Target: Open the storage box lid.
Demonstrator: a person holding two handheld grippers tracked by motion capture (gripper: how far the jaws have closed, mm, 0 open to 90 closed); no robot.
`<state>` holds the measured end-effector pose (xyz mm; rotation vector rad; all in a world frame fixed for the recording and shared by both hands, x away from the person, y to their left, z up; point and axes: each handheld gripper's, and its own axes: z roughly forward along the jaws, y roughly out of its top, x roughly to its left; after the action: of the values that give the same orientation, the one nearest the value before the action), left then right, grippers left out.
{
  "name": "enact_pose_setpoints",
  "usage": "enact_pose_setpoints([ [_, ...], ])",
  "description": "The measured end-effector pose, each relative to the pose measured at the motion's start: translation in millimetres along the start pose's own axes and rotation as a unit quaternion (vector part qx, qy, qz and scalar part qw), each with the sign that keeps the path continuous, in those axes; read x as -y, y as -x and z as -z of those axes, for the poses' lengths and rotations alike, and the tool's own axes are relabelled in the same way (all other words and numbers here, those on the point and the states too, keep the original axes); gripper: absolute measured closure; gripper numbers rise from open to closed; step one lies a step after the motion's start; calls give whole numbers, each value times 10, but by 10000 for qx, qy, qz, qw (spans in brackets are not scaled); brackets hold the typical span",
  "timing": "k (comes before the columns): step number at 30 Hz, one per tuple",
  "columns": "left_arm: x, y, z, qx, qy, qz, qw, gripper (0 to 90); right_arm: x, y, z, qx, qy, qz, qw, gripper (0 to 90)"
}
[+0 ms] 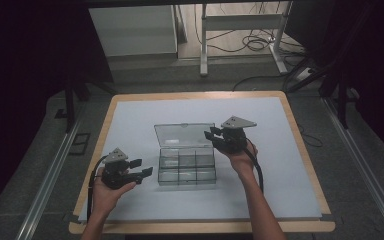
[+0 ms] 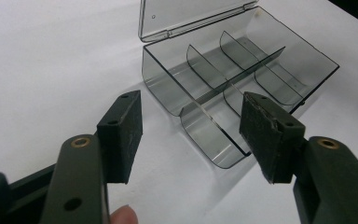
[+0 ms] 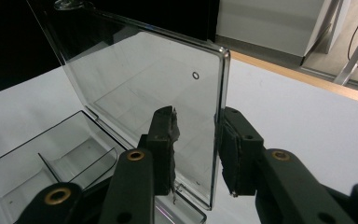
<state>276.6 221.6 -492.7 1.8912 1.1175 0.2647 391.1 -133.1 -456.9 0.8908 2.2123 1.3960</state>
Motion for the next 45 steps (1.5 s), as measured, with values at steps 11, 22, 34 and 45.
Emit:
enact_pose_setpoints([
  [11, -3, 6, 18, 5, 30, -2, 10000, 398, 5, 38, -28, 44, 34, -20, 10000, 688],
  [22, -2, 11, 0, 11, -37, -10, 10000, 389, 13, 70, -41, 33, 63, -106, 9999, 702],
  [34, -8, 30, 10, 22, -41, -29, 10000, 381, 16, 82, -58, 76, 83, -130, 9999, 709],
  [45, -3, 24, -7, 25, -106, -35, 9999, 378, -13, 112, -85, 79, -12, -184, 9998, 717],
])
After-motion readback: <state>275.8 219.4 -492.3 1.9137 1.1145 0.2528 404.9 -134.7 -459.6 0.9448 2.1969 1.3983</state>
